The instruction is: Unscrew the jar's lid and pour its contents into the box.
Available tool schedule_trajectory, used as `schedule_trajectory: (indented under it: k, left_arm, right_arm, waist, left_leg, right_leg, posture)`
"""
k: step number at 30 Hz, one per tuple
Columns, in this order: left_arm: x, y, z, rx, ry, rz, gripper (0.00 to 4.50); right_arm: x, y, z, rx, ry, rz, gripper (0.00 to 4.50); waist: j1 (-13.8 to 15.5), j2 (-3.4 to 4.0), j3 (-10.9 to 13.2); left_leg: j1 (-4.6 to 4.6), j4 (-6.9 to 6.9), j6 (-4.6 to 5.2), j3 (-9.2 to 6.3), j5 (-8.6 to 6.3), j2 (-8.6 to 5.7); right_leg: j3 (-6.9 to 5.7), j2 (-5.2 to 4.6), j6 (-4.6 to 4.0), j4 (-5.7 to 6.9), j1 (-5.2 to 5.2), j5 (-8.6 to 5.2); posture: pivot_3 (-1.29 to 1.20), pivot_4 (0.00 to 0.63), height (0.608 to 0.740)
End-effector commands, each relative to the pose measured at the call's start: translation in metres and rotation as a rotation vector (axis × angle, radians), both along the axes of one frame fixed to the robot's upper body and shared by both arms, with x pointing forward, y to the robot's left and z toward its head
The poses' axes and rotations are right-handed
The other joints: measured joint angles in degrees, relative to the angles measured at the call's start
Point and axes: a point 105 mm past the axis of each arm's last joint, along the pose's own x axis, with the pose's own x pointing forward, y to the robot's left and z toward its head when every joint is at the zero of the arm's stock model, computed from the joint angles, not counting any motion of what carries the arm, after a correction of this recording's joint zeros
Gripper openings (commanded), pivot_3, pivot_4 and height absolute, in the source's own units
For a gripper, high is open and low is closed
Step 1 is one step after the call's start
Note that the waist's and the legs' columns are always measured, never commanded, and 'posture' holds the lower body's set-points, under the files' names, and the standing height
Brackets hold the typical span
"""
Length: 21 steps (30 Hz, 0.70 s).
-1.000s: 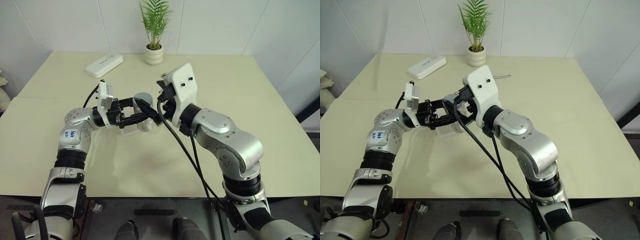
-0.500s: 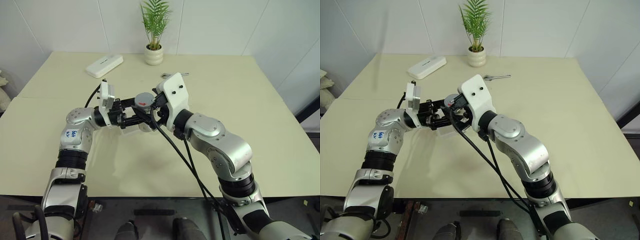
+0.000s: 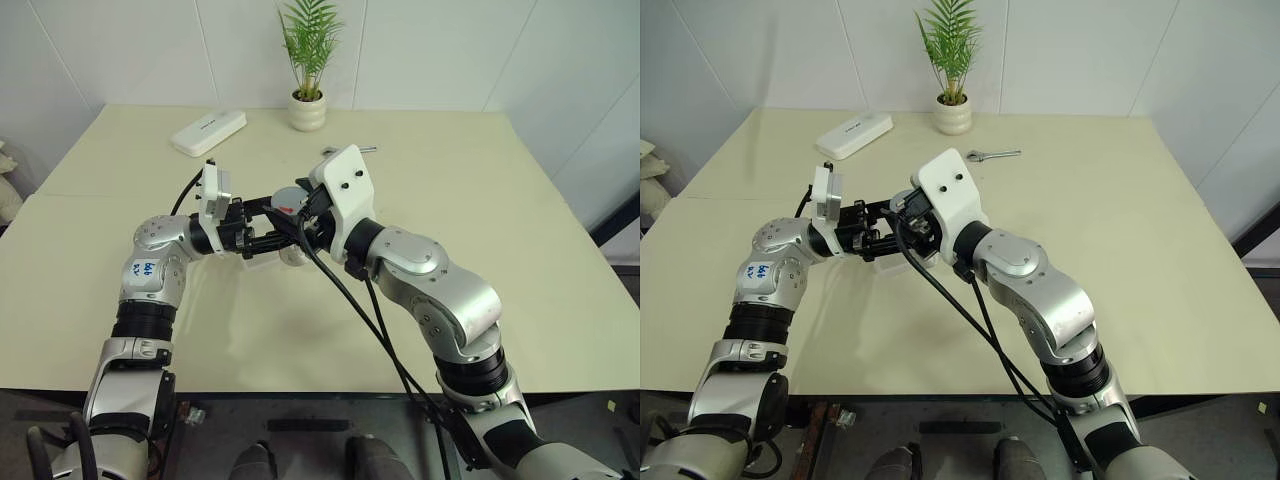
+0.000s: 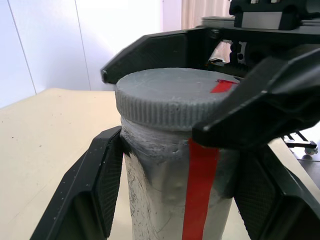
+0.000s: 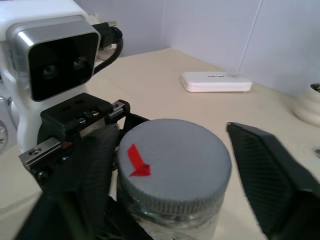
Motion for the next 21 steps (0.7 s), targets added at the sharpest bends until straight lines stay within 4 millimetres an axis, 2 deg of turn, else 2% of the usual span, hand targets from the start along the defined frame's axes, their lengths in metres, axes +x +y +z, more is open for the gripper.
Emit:
schedule_trajectory:
  k: [1, 8, 16, 21]
  left_arm:
    - [-0.004, -0.001, 0.007, -0.003, -0.041, -0.011, 2.73]
    - [-0.006, 0.003, 0.005, -0.004, -0.023, -0.015, 2.73]
    - [-0.009, 0.009, 0.004, 0.02, 0.012, -0.101, 2.73]
    - [-0.011, 0.012, 0.004, 0.037, 0.035, -0.153, 2.72]
  right_arm:
    - [-0.011, 0.005, 0.014, 0.042, -0.062, 0.044, 2.57]
    - [-0.022, 0.007, 0.023, 0.065, -0.087, 0.132, 2.57]
    - [-0.067, 0.016, 0.02, -0.06, -0.124, 0.518, 2.57]
    - [-0.079, 0.015, 0.019, -0.098, -0.133, 0.649, 2.57]
  waist:
    - [0.0, 0.0, 0.0]
    - [0.0, 0.0, 0.0]
    - [0.0, 0.0, 0.0]
    - [0.0, 0.0, 0.0]
  left_leg:
    - [0.0, 0.0, 0.0, 0.0, 0.0, 0.0]
    - [0.0, -0.01, 0.0, 0.0, 0.0, 0.0]
    - [0.0, 0.0, 0.0, 0.0, 0.0, 0.0]
    - [0.0, 0.0, 0.0, -0.01, 0.0, 0.01]
  right_leg:
    - [0.0, 0.0, 0.0, 0.0, 0.0, 0.0]
    - [0.0, 0.0, 0.0, -0.01, 0.0, 0.0]
    - [0.0, 0.02, 0.0, -0.02, 0.01, 0.0]
    - [0.0, 0.04, 0.0, -0.02, 0.01, 0.0]
  posture:
    - [0.0, 0.15, 0.74]
    - [0.0, 0.15, 0.74]
    - [0.0, 0.15, 0.74]
    - [0.0, 0.15, 0.74]
